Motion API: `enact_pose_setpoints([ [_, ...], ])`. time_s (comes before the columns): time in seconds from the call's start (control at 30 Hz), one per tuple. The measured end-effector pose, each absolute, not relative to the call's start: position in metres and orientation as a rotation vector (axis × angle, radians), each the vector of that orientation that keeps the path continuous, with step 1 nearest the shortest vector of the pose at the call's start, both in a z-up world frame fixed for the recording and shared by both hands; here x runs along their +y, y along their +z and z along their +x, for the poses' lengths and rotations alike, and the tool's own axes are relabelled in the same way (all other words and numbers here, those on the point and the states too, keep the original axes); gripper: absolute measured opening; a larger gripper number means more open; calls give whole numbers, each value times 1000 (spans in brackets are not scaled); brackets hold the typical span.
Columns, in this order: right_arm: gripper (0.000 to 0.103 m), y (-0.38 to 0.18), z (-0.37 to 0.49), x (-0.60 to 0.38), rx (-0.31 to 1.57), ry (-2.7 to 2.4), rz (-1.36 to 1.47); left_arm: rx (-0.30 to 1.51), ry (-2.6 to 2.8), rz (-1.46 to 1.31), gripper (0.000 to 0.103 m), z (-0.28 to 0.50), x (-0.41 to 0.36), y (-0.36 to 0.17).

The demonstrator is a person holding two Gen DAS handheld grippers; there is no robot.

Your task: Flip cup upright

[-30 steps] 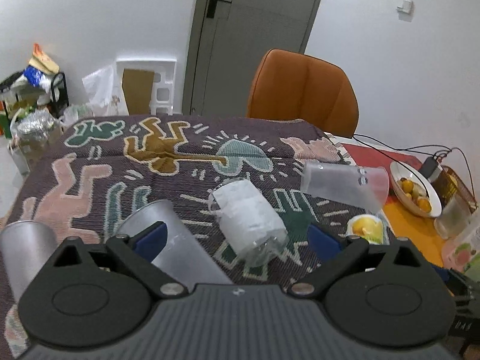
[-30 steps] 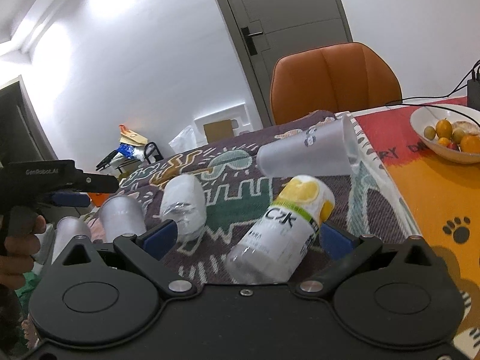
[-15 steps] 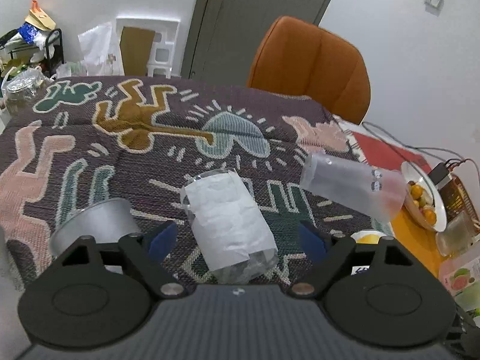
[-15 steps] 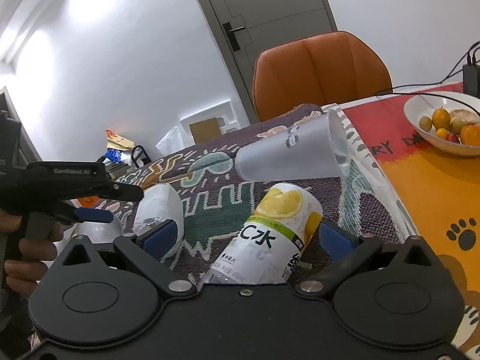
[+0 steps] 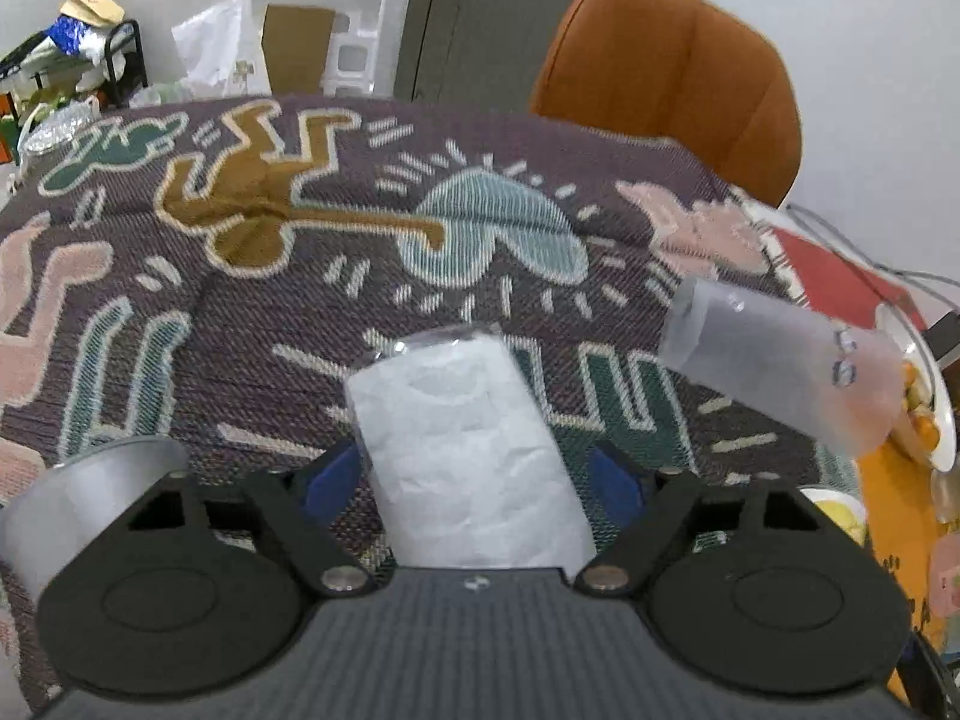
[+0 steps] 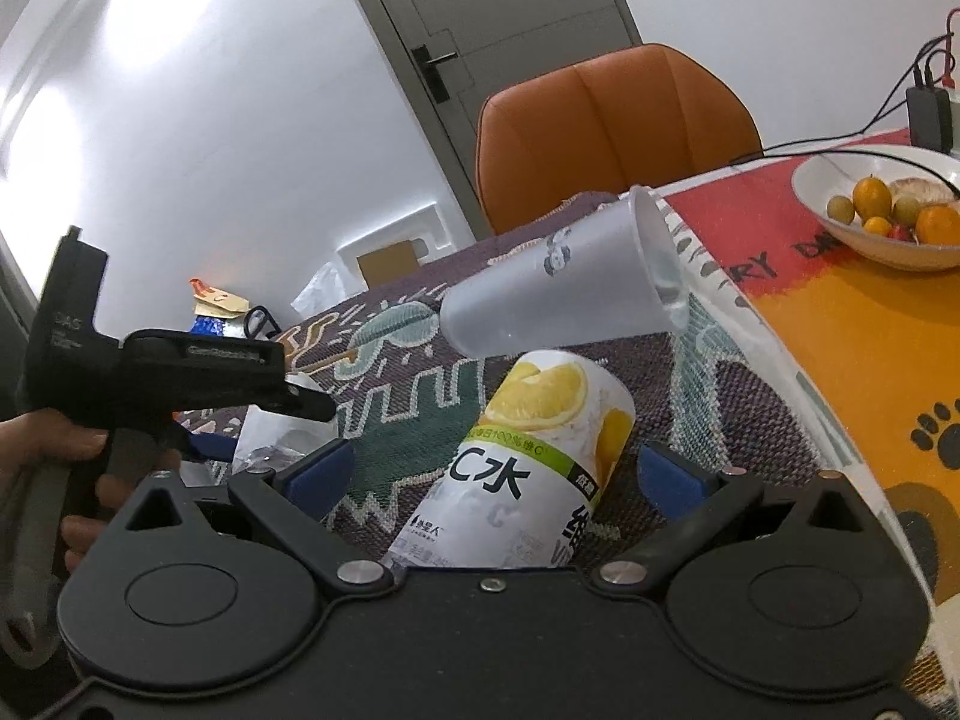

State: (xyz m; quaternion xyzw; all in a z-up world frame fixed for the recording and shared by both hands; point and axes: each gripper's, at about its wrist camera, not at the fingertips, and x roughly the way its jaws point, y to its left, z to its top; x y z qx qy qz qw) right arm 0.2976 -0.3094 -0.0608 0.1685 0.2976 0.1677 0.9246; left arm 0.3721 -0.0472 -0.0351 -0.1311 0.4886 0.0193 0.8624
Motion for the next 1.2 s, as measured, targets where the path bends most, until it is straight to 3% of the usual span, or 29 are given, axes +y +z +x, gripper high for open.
enact_pose_setpoints([
  [0.1,103,-63,296,-310,610,344,356,1051,55,-297,64,375,-45,-44],
  [0.2,103,-65,296,-312,619,342,364,1040,65,-293,62,373,-45,-44],
  [1.2,103,-44,215,-322,588,368,360,869,-131,-249,61,234,-60,39],
])
